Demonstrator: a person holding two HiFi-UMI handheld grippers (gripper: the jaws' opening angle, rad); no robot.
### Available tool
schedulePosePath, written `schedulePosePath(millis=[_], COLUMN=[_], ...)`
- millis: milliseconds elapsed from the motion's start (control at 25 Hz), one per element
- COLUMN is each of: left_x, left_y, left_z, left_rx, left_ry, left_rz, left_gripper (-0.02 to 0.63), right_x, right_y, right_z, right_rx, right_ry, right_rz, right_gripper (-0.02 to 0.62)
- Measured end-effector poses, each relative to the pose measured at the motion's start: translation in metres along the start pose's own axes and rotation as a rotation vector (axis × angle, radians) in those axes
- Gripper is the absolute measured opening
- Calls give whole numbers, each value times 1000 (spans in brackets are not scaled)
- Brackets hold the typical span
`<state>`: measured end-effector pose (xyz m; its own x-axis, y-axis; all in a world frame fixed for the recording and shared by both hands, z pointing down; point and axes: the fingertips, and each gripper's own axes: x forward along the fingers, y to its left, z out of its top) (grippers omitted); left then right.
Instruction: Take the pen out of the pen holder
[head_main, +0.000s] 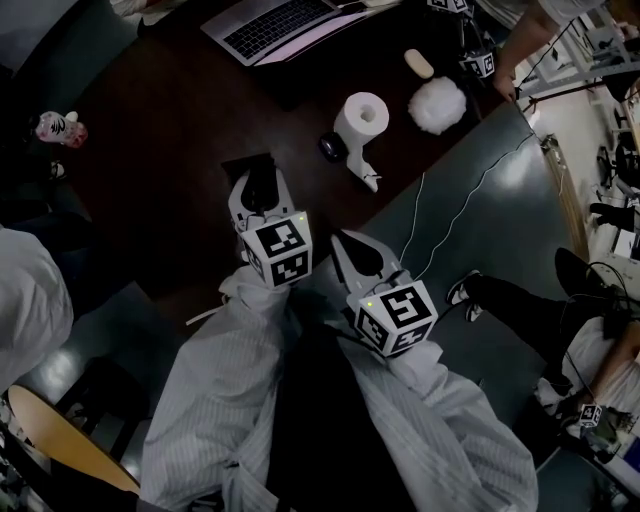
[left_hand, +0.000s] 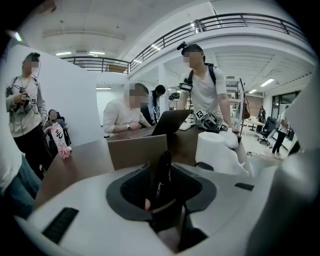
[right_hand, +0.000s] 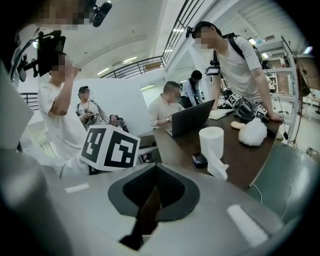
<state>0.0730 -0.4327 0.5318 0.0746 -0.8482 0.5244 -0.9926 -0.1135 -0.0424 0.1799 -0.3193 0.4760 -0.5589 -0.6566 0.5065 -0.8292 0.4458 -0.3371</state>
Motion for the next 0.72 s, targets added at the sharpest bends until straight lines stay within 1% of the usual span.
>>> schedulePosePath(millis=[160, 240, 360, 520, 720], left_x=[1, 0, -2, -8, -31], left_y=[-2, -3, -2, 1, 6], left_z=[-2, -2, -2, 0, 10], left_rx=[4, 9, 13, -10, -21], left_ry=[6, 6, 5, -3, -42], left_rz=[-8, -7, -15, -36, -61], left_gripper=[114, 74, 70, 64, 64], right_x=[0, -1, -3, -6, -8], right_y=[-1, -1, -2, -1, 6], right_z=[-1, -1, -2, -2, 7], right_rx=[3, 4, 6, 0, -19], right_ry=[-4, -5, -6, -12, -41], right_rz=[1, -1, -3, -3, 13], right_gripper=[2, 2, 2, 2, 2])
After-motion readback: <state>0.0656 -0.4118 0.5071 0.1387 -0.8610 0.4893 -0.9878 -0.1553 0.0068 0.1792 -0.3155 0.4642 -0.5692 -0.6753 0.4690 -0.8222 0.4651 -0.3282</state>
